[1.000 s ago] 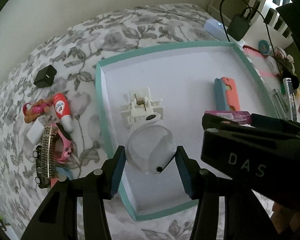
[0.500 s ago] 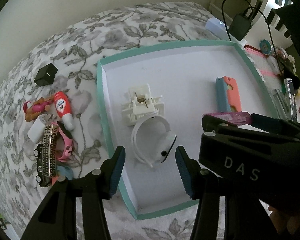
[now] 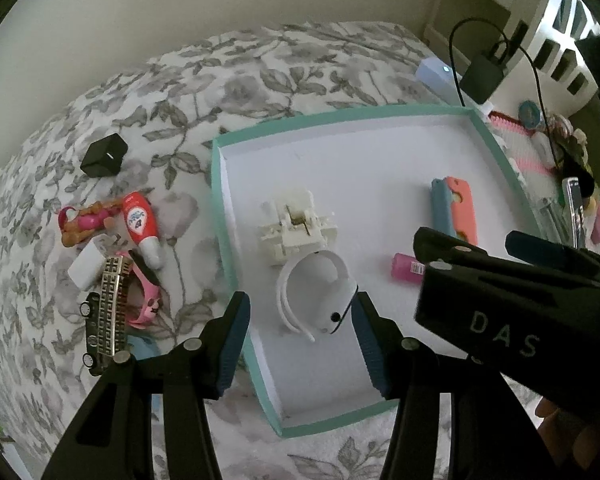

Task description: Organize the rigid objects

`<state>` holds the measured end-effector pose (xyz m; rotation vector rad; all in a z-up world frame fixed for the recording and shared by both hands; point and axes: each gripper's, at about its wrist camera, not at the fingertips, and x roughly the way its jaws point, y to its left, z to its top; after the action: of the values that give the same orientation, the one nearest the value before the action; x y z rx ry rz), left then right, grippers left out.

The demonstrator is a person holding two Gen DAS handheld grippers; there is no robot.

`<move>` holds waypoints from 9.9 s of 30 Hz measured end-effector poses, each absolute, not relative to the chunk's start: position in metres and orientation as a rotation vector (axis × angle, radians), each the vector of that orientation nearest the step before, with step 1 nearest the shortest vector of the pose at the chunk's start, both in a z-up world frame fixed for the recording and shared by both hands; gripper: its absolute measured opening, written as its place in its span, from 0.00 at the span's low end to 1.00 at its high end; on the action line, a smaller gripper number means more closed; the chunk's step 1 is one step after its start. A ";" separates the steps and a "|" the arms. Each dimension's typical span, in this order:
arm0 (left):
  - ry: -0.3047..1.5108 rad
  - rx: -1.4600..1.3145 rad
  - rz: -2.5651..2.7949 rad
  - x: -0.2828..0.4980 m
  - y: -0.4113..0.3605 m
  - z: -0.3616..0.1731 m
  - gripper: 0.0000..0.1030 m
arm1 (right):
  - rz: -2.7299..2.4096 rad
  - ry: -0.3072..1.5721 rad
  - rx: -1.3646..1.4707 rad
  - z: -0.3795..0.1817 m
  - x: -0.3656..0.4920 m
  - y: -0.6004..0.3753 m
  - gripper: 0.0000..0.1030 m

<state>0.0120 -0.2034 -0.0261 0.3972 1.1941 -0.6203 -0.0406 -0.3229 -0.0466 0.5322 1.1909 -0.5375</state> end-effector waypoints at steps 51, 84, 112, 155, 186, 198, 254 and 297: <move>1.033 0.070 -0.345 0.099 -0.088 0.023 0.94 | -0.491 1.083 0.451 -0.021 -0.025 -0.294 1.00; 1.290 -0.075 -0.173 0.152 0.047 -0.042 0.94 | -0.123 1.141 0.236 -0.046 0.068 -0.133 1.00; 1.431 0.043 -0.332 0.137 -0.016 -0.086 0.94 | -0.203 1.171 0.249 -0.046 0.058 -0.165 1.00; 1.406 0.160 -0.304 0.089 -0.012 -0.091 0.33 | -0.134 1.179 0.278 -0.052 0.046 -0.159 1.00; 1.442 0.086 -0.228 0.089 0.045 -0.095 0.34 | 0.134 1.306 -0.046 -0.111 0.049 -0.085 1.00; 1.440 0.099 -0.221 0.091 0.042 -0.096 0.34 | 0.145 1.269 -0.104 -0.113 0.065 -0.060 0.89; 1.214 0.045 -0.308 0.093 0.022 -0.014 0.33 | -0.135 1.127 0.255 -0.029 0.008 -0.159 0.72; 1.187 0.516 -0.660 -0.024 -0.191 -0.042 0.34 | -0.492 1.201 0.531 -0.058 -0.046 -0.304 0.72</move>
<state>-0.0244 -0.1906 -0.0423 0.5158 1.1873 -0.6603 -0.0463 -0.3037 -0.0583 0.5313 1.2007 -0.4920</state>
